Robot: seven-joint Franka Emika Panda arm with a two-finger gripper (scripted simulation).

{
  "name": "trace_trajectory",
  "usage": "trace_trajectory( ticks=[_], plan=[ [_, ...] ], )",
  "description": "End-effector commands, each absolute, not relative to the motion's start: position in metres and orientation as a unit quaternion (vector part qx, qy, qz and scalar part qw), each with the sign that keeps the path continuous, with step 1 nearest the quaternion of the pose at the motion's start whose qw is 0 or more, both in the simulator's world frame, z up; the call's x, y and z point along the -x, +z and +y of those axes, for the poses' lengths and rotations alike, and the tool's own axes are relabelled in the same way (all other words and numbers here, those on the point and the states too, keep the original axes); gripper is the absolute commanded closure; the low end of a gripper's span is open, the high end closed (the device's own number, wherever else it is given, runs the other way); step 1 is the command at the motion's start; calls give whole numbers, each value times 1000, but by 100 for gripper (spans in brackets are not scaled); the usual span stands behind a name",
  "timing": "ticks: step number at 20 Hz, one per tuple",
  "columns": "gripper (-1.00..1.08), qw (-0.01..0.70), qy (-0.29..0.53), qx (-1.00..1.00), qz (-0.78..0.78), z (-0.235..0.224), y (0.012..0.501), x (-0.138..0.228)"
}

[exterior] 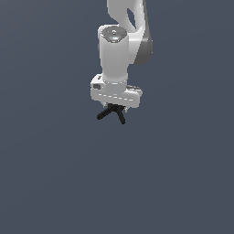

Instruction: Pick up the object and move it to a goal position.

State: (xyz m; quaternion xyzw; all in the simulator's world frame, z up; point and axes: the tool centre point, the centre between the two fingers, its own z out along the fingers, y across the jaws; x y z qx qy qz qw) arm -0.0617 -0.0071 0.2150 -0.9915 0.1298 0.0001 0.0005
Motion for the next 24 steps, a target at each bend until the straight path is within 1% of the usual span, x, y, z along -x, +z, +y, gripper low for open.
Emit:
trace_trajectory(
  ticks=[1,7,12,18,24],
  plan=[
    [108,1,0,992,130,-11,243,65],
    [108,0,0,992,130,-20,298,71],
    [108,0,0,992,130,-25,331,73],
    [108,0,0,992,130,-28,352,73],
    [108,0,0,992,130,-29,354,72]
  ],
)
